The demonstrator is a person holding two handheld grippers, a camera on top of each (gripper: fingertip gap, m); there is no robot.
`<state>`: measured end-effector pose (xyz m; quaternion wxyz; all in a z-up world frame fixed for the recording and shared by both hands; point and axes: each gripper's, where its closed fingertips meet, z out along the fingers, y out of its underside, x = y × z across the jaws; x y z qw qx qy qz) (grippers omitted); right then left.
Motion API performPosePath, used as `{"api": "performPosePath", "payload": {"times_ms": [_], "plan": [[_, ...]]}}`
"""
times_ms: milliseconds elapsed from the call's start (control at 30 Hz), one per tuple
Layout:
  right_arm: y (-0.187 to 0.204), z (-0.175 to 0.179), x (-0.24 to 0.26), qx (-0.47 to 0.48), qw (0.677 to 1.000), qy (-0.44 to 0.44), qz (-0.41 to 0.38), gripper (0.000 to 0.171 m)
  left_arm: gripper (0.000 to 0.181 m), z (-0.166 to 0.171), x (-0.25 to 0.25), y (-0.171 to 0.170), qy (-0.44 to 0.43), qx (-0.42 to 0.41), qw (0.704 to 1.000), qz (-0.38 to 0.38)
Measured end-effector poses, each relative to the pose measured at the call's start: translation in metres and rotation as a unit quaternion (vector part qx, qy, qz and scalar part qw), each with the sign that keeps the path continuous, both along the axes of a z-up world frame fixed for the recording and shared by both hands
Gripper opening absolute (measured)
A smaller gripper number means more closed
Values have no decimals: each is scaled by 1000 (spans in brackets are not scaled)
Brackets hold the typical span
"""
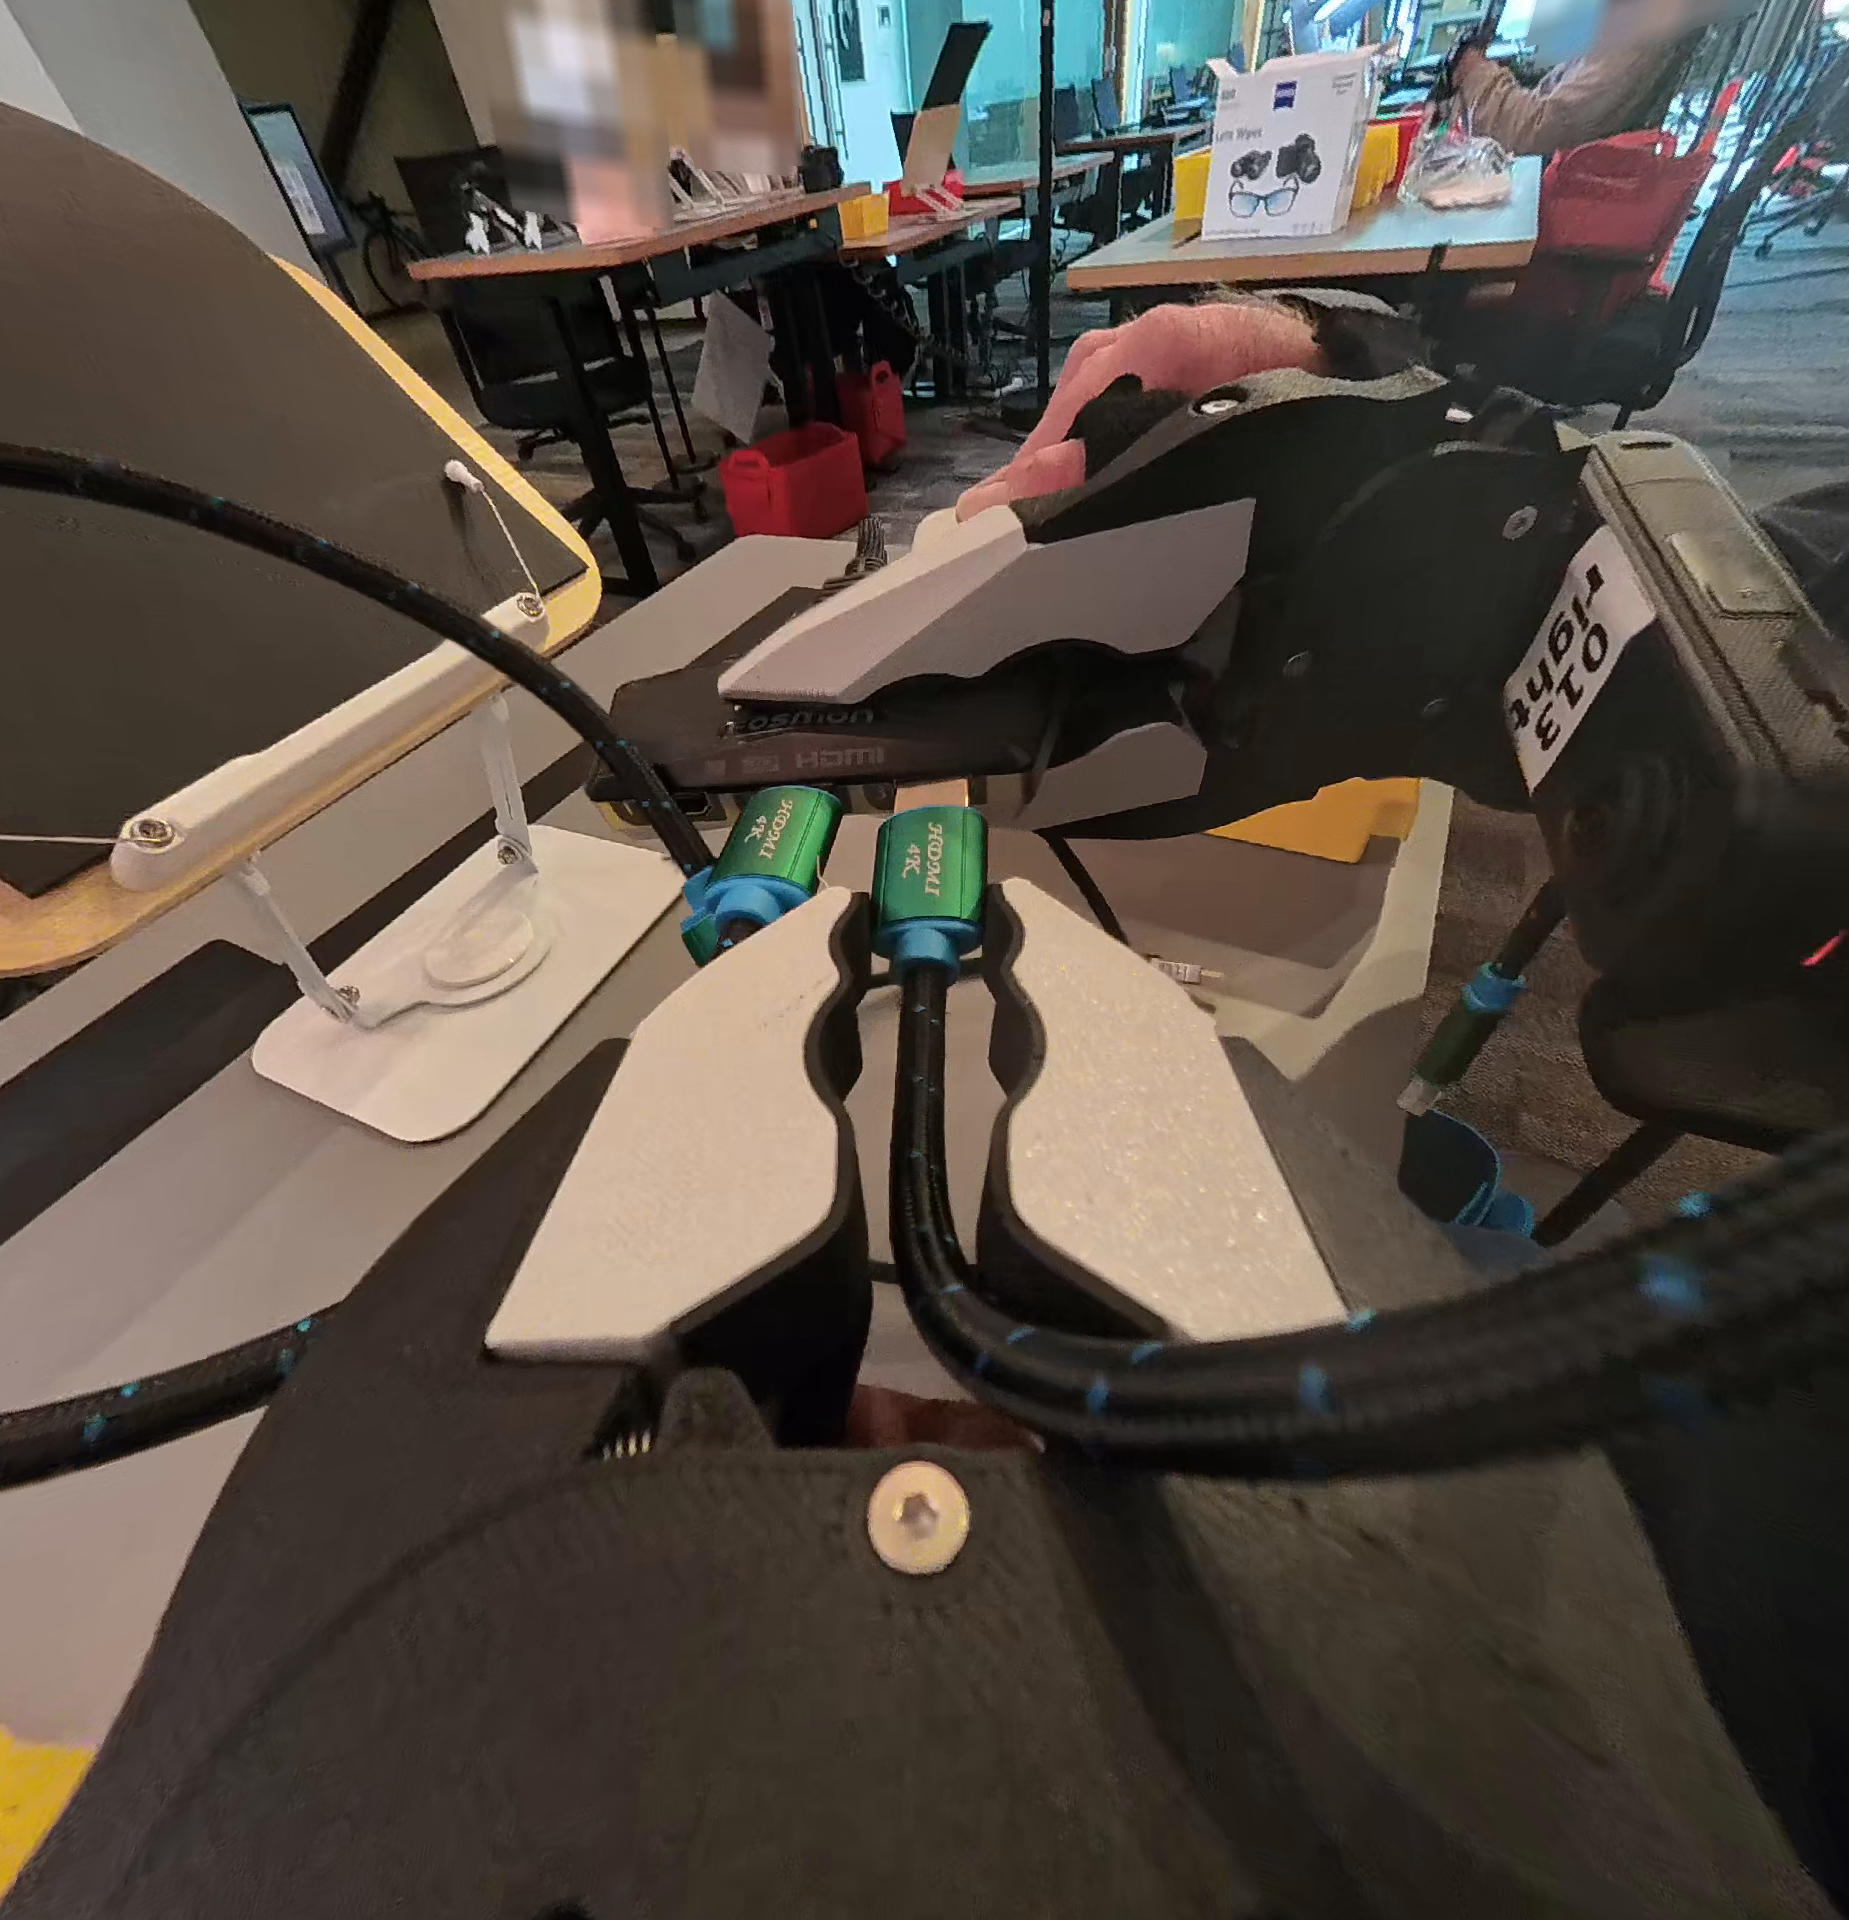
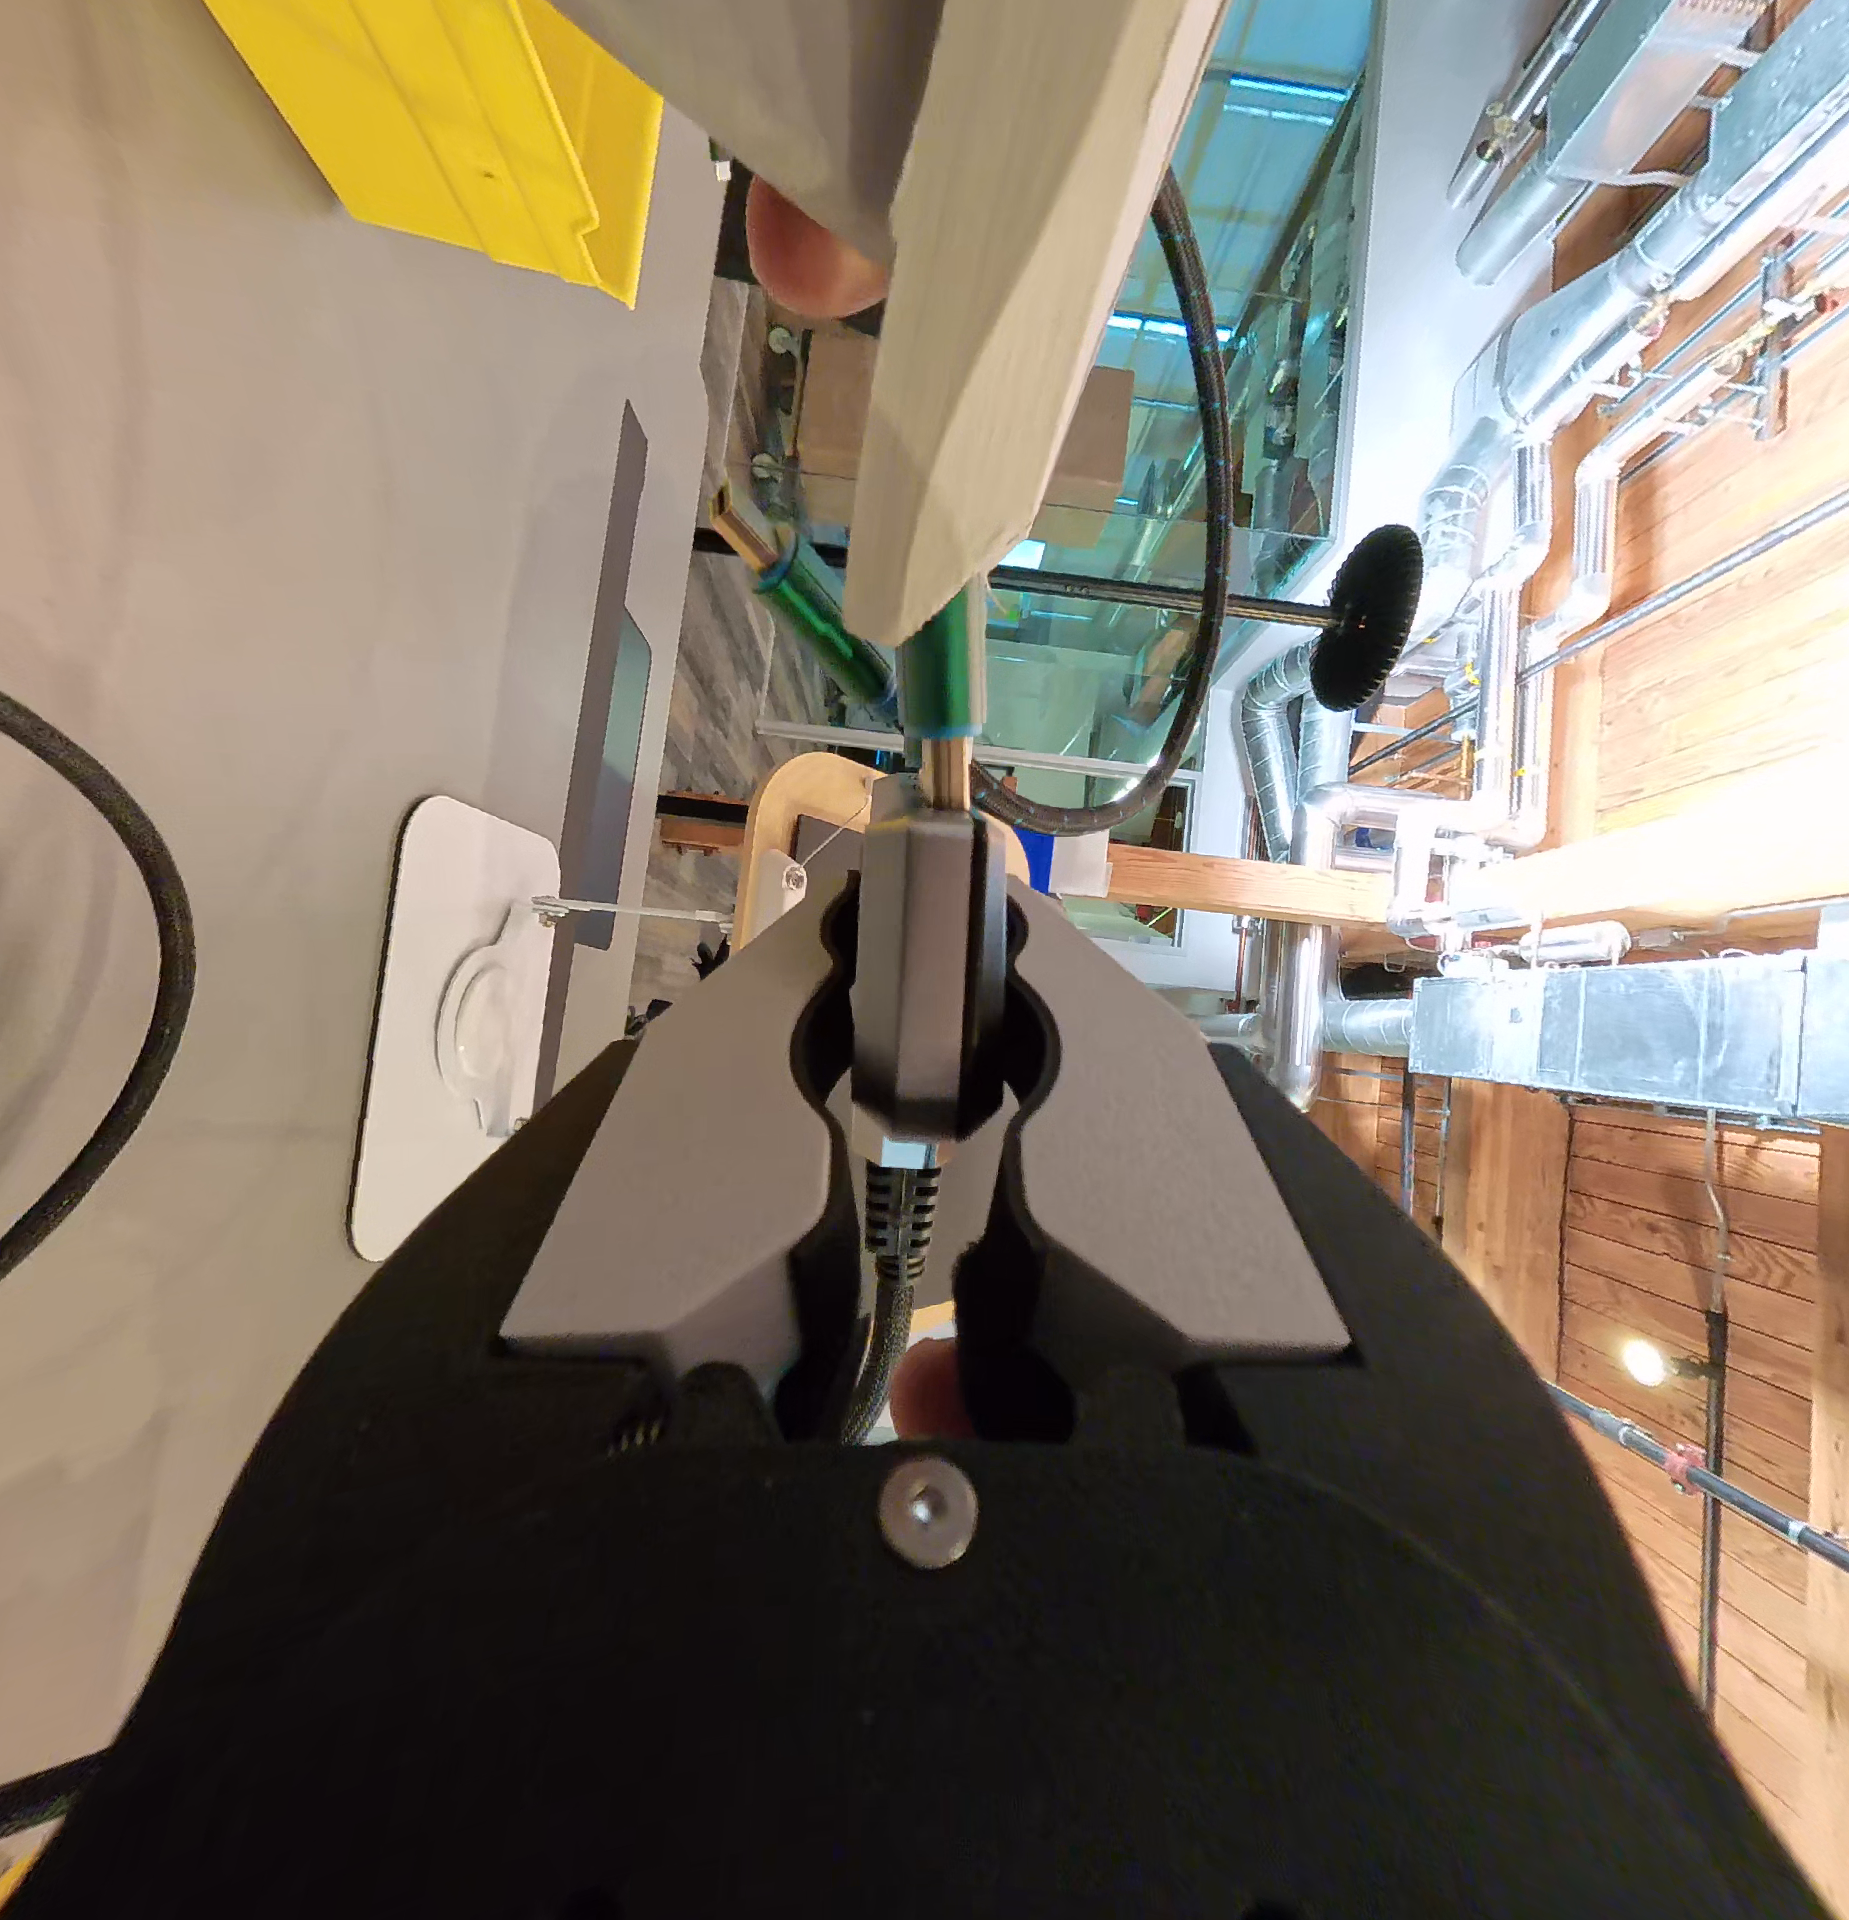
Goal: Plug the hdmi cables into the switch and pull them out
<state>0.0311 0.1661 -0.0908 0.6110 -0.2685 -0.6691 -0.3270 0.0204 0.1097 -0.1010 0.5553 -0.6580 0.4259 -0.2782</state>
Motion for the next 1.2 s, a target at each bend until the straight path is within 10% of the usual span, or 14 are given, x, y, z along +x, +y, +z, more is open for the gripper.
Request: {"api": "performPosePath", "payload": {"times_ms": [1200], "plan": [[-1,-2,-4,-29,999,24,16,20,20,8,-3,0,66,43,996,35]]}}
